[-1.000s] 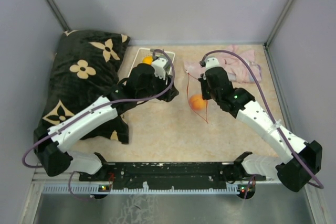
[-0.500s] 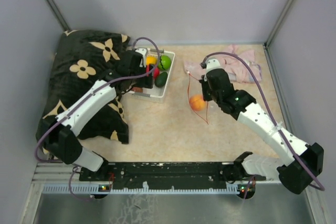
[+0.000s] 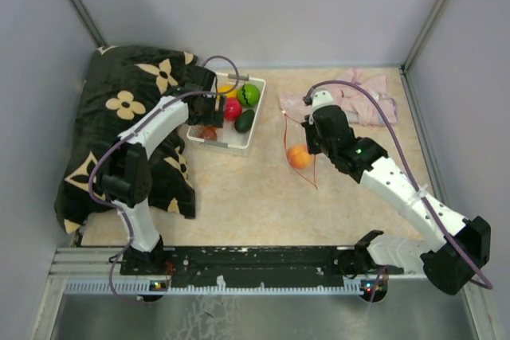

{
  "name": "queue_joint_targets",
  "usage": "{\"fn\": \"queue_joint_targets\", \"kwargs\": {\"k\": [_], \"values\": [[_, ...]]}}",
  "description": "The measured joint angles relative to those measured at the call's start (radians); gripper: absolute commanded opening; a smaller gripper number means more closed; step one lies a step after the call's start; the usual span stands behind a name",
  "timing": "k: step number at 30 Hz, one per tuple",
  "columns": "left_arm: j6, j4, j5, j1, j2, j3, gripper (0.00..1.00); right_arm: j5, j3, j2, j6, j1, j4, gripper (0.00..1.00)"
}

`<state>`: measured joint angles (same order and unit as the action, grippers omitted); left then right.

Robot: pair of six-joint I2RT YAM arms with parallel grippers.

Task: Place the food in the zip-top bag and seal the zipper
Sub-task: Pick up the fake fruit from the bin.

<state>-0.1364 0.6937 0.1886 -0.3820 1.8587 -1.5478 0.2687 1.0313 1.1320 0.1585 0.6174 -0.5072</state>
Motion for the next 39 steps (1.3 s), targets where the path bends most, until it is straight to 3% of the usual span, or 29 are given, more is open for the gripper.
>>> {"fn": "queue_joint_targets", "kwargs": {"k": [9, 17, 25, 33, 39], "values": [[0.018, 0.056, -0.066, 0.029, 0.097, -0.055, 0.78, -0.003, -0.008, -0.002, -0.001, 0.0, 0.006, 0.0], [0.025, 0.059, -0.083, 0.029, 0.112, -0.064, 0.77, -0.005, -0.011, -0.003, -0.002, 0.0, 0.006, 0.0], [0.025, 0.095, -0.063, 0.029, 0.232, -0.089, 0.75, -0.005, -0.011, -0.003, -0.002, 0.0, 0.007, 0.0], [0.019, 0.092, -0.062, 0.029, 0.258, -0.089, 0.55, -0.006, -0.011, -0.003, -0.002, 0.0, 0.011, 0.0], [-0.019, -0.048, -0.068, 0.029, 0.192, 0.032, 0.38, -0.01, -0.02, -0.004, -0.002, 0.0, 0.02, 0.0]]}}
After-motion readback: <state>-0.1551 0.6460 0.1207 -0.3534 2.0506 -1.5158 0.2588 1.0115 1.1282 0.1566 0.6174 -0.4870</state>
